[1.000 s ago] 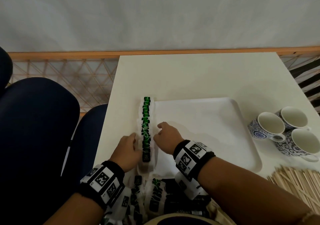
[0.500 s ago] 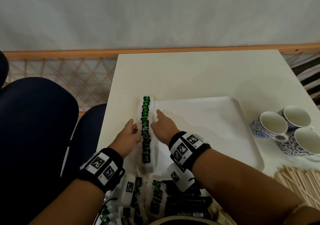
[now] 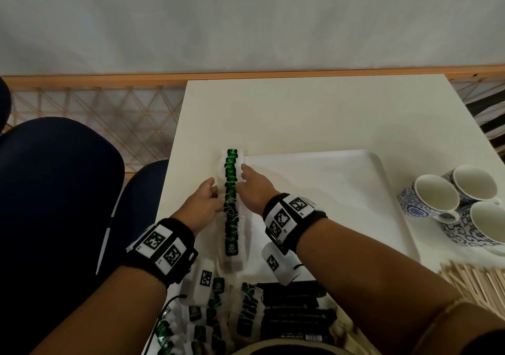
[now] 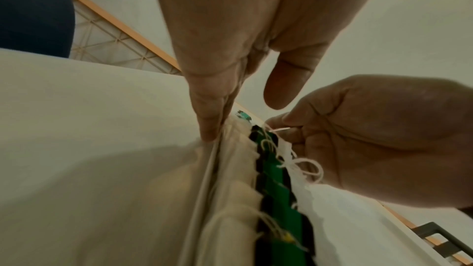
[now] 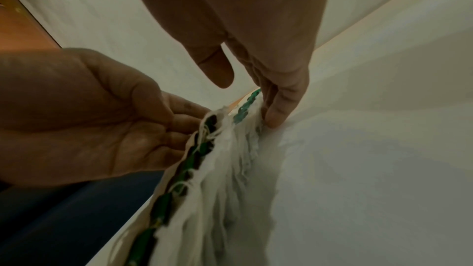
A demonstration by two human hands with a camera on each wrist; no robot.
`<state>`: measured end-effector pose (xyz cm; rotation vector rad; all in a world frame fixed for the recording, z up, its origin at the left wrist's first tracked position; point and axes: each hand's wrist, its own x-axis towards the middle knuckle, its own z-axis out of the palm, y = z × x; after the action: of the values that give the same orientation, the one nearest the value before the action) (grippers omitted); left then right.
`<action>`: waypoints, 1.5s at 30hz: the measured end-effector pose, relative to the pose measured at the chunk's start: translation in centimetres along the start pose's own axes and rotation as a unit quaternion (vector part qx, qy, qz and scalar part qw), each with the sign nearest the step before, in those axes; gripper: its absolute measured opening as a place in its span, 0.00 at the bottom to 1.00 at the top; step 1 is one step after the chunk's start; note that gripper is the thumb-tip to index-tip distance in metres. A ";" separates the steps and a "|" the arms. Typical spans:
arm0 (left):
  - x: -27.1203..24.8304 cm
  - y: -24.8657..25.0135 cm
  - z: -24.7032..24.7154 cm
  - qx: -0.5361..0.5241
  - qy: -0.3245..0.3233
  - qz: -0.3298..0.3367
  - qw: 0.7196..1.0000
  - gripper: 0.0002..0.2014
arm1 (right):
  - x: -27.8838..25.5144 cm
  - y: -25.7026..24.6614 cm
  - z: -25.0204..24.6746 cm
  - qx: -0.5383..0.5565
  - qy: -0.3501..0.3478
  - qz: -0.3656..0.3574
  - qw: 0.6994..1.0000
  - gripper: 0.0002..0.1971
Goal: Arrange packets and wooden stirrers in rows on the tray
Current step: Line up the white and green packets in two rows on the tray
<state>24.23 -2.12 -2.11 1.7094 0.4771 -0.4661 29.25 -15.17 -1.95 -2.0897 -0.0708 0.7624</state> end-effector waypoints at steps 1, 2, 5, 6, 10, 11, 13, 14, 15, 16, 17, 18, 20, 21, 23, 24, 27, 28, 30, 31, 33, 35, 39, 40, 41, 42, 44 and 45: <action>-0.2 -0.2 -0.4 0.016 0.003 -0.008 1.000 0.29 | 0.0 0.2 0.0 -0.007 0.000 -0.002 1.000 0.28; -0.5 -0.3 -0.8 0.046 0.007 -0.017 0.999 0.32 | 0.0 0.4 0.0 -0.022 0.004 -0.009 1.000 0.28; -2.2 -1.1 -2.1 0.145 0.004 -0.007 0.989 0.28 | -1.5 1.2 -0.6 -0.135 0.011 -0.067 0.988 0.20; -3.1 -1.5 -2.4 0.176 -0.001 -0.002 0.984 0.26 | -2.5 1.4 -0.8 -0.177 -0.001 -0.095 0.980 0.16; -7.0 -3.7 -3.5 0.243 -0.013 0.002 0.970 0.19 | -7.1 2.4 -0.7 -0.281 -0.155 -0.145 0.936 0.11; -7.9 -4.3 -3.6 0.251 -0.016 0.004 0.968 0.18 | -8.1 2.6 -0.4 -0.304 -0.191 -0.147 0.922 0.11; -9.6 -5.1 -3.8 0.258 -0.022 0.000 0.966 0.17 | -9.9 3.5 0.3 -0.340 -0.230 -0.142 0.901 0.13; -10.4 -5.6 -3.8 0.260 -0.023 -0.004 0.965 0.17 | -10.6 3.9 0.7 -0.347 -0.235 -0.135 0.898 0.14; -11.1 -5.9 -3.8 0.261 -0.021 -0.003 0.965 0.17 | -11.2 4.4 1.1 -0.345 -0.234 -0.126 0.900 0.15; -11.6 -6.3 -3.7 0.260 -0.017 -0.002 0.965 0.18 | -11.6 4.9 1.4 -0.338 -0.227 -0.119 0.906 0.16; -12.1 -6.6 -3.6 0.258 -0.011 0.000 0.966 0.18 | -11.9 5.3 1.8 -0.331 -0.217 -0.116 0.911 0.17; -12.5 -6.8 -3.5 0.255 -0.008 0.000 0.967 0.18 | -12.1 5.6 2.0 -0.324 -0.205 -0.117 0.916 0.18; -13.3 -7.1 -3.2 0.253 -0.007 0.001 0.967 0.18 | -12.4 5.9 2.3 -0.310 -0.181 -0.125 0.925 0.16; -13.6 -7.2 -3.1 0.257 -0.006 0.005 0.966 0.17 | -12.6 6.0 2.4 -0.307 -0.173 -0.131 0.927 0.15; -14.2 -7.4 -2.7 0.274 -0.004 0.015 0.962 0.16 | -13.0 6.1 2.6 -0.305 -0.172 -0.141 0.926 0.12; -14.4 -7.5 -2.5 0.283 -0.003 0.020 0.959 0.14 | -13.1 6.1 2.7 -0.305 -0.178 -0.144 0.924 0.12; -15.2 -7.9 -1.8 0.305 -0.005 0.041 0.952 0.12 | -13.7 6.4 3.2 -0.312 -0.186 -0.155 0.919 0.13; -15.4 -8.0 -1.6 0.312 -0.009 0.051 0.949 0.13 | -13.9 6.4 3.3 -0.313 -0.181 -0.160 0.918 0.13; -15.8 -8.1 -1.3 0.326 -0.021 0.066 0.943 0.14 | -14.2 6.5 3.3 -0.304 -0.170 -0.168 0.922 0.12; -16.0 -8.0 -1.1 0.330 -0.026 0.071 0.941 0.14 | -14.3 6.5 3.2 -0.297 -0.167 -0.171 0.925 0.11; -16.4 -8.0 -1.0 0.335 -0.031 0.081 0.938 0.14 | -14.6 6.5 3.1 -0.285 -0.165 -0.173 0.928 0.10; -16.7 -8.1 -1.0 0.340 -0.036 0.094 0.935 0.13 | -14.7 6.5 3.0 -0.282 -0.164 -0.182 0.928 0.10; -16.6 -8.3 -0.9 0.344 -0.037 0.108 0.932 0.12 | -14.8 6.5 2.8 -0.293 -0.153 -0.195 0.923 0.10; -16.6 -8.4 -0.9 0.344 -0.036 0.110 0.932 0.12 | -14.8 6.4 2.8 -0.297 -0.151 -0.193 0.923 0.10; -16.5 -8.5 -0.9 0.346 -0.039 0.112 0.931 0.13 | -14.8 6.4 2.8 -0.302 -0.154 -0.190 0.922 0.10; -16.3 -8.6 -0.8 0.349 -0.047 0.114 0.929 0.15 | -14.8 6.3 2.8 -0.308 -0.162 -0.188 0.919 0.11; -16.0 -8.9 -0.4 0.358 -0.063 0.118 0.924 0.17 | -14.8 6.2 2.9 -0.322 -0.177 -0.184 0.912 0.11; -15.8 -9.0 -0.1 0.367 -0.066 0.119 0.920 0.17 | -14.8 6.2 3.0 -0.321 -0.174 -0.181 0.913 0.11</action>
<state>6.07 -1.35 -0.72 2.3991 -0.0334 -0.6235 14.30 -21.46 -0.66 -2.4037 -0.9987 0.9514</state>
